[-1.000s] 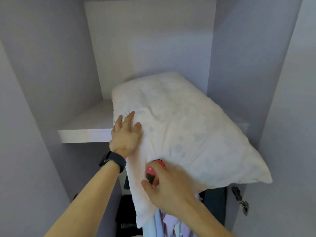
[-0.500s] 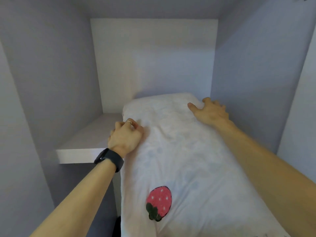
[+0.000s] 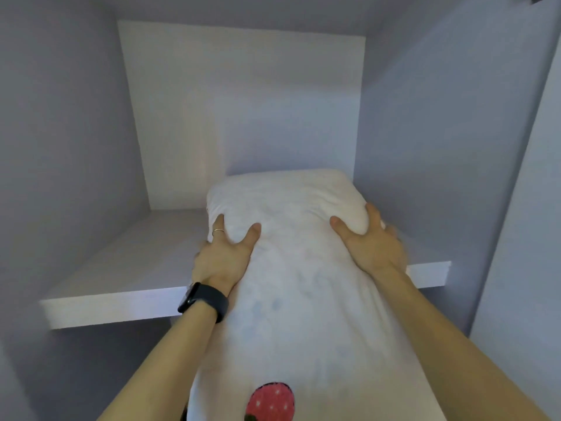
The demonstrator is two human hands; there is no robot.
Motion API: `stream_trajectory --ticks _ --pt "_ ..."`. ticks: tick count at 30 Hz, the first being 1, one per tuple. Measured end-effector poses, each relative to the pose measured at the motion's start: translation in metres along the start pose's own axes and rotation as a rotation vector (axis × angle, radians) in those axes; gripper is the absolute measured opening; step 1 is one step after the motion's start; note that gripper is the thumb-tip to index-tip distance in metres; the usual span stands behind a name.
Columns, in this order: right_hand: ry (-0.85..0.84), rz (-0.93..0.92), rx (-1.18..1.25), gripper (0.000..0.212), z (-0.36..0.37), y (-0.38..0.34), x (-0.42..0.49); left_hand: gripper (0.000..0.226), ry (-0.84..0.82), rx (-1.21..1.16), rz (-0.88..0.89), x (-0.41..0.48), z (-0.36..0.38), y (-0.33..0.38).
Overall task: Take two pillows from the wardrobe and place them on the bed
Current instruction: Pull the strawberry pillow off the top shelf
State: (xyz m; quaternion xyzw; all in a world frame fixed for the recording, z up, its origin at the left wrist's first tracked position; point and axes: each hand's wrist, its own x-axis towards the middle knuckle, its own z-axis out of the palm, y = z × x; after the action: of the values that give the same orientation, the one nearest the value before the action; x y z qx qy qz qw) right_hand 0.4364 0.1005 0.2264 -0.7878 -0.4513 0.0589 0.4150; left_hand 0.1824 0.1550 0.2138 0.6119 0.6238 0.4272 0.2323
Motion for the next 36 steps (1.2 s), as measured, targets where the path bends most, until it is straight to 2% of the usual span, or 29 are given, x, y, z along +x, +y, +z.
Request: stream_trajectory --ticks 4,9,12,15,19,23,28,32,36 --pt "0.082 -0.017 0.17 0.088 -0.002 0.014 -0.035 0.083 0.127 -0.045 0.091 -0.033 0.0 -0.004" --pt "0.18 -0.121 0.296 0.074 -0.006 0.039 -0.087 0.067 0.189 -0.11 0.215 -0.081 -0.007 -0.02" --pt "0.209 -0.164 0.386 0.071 -0.003 0.064 -0.127 0.064 0.264 -0.121 0.199 -0.133 -0.008 -0.044" --pt "0.155 -0.149 0.453 0.072 0.011 0.099 -0.179 0.066 0.311 -0.107 0.078 -0.198 -0.009 -0.08" --pt "-0.037 -0.173 0.476 0.075 0.027 0.148 -0.257 0.068 0.362 -0.028 -0.108 -0.303 -0.014 -0.137" --pt "-0.333 -0.179 0.385 0.068 0.04 0.187 -0.322 0.069 0.35 0.081 -0.344 -0.398 -0.026 -0.183" --pt "-0.776 -0.178 0.012 0.06 0.069 0.215 -0.377 0.07 0.22 0.257 -0.669 -0.487 -0.038 -0.239" --pt "-1.067 -0.268 -0.238 0.062 0.104 0.232 -0.417 0.051 0.144 0.261 -0.884 -0.559 -0.04 -0.279" --pt "-1.258 -0.397 -0.413 0.067 0.126 0.23 -0.468 0.066 0.17 0.233 -1.113 -0.633 -0.047 -0.305"
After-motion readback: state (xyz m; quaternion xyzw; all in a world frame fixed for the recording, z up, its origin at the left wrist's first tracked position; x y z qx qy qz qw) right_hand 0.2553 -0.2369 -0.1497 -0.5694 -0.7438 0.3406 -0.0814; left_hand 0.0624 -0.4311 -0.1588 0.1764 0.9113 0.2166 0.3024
